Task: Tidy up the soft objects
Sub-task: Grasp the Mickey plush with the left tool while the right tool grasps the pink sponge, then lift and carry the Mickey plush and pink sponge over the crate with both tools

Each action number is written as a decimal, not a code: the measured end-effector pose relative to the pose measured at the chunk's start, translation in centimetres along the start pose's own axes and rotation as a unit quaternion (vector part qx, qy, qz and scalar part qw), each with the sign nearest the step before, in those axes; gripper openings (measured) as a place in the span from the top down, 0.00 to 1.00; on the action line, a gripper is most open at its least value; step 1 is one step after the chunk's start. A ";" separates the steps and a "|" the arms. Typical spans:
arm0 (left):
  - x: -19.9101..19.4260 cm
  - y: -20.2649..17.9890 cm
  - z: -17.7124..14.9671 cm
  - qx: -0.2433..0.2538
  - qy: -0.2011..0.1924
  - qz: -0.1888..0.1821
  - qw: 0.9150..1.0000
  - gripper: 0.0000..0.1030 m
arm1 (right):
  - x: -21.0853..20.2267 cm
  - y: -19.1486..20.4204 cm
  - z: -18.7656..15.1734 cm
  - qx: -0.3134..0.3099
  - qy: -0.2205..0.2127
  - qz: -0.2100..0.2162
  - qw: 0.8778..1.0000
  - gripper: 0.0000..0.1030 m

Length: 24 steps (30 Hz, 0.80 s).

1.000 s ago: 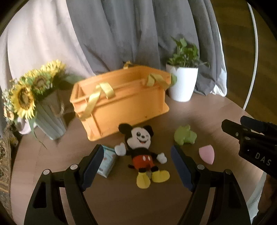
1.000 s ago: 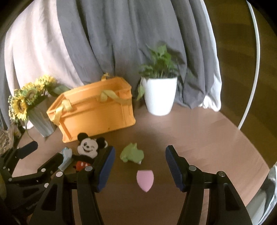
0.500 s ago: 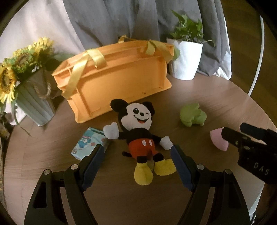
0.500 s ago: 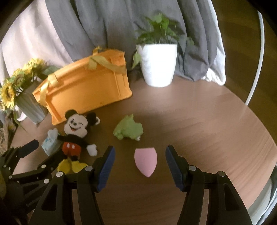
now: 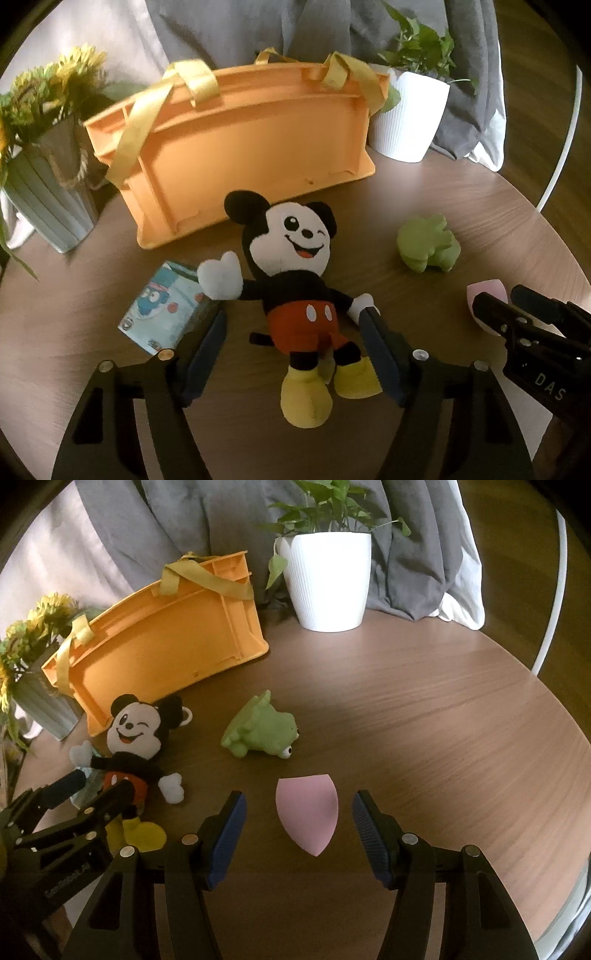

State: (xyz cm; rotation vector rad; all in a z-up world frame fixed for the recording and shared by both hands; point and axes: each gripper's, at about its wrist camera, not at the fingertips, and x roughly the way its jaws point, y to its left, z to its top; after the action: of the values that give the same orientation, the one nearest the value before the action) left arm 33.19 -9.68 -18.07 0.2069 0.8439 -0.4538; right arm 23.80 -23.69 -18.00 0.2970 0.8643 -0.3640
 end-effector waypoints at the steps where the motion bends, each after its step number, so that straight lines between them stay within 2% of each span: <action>1: 0.2 0.0 0.0 -0.003 0.001 -0.002 1.000 0.33 | 0.1 0.0 0.0 -0.001 0.000 -0.001 1.000 0.41; 6: 0.9 0.0 0.0 -0.013 0.003 -0.010 1.000 0.40 | 0.6 0.0 -0.1 0.000 0.002 0.000 1.000 0.46; 10: 1.7 -0.1 -0.2 -0.018 0.011 -0.018 1.000 0.51 | 0.9 -0.1 -0.2 0.002 0.004 -0.001 1.000 0.50; 13: 2.0 -0.3 -0.2 -0.016 0.016 -0.025 0.999 0.56 | 1.1 -0.2 -0.1 0.000 0.006 0.001 1.000 0.56; 16: 2.0 -0.4 -0.3 -0.008 0.011 -0.021 1.000 0.59 | 1.2 -0.1 -0.1 -0.008 0.003 -0.005 1.000 0.61; 24: 1.1 -0.5 -0.5 -0.010 -0.001 -0.021 1.000 0.62 | 0.9 0.0 0.2 -0.021 0.003 0.006 1.000 0.63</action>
State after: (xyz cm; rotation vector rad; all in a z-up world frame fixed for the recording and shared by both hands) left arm 33.24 -10.29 -19.18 0.1703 0.8528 -0.4850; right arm 24.47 -23.97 -18.63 0.2648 0.8739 -0.3332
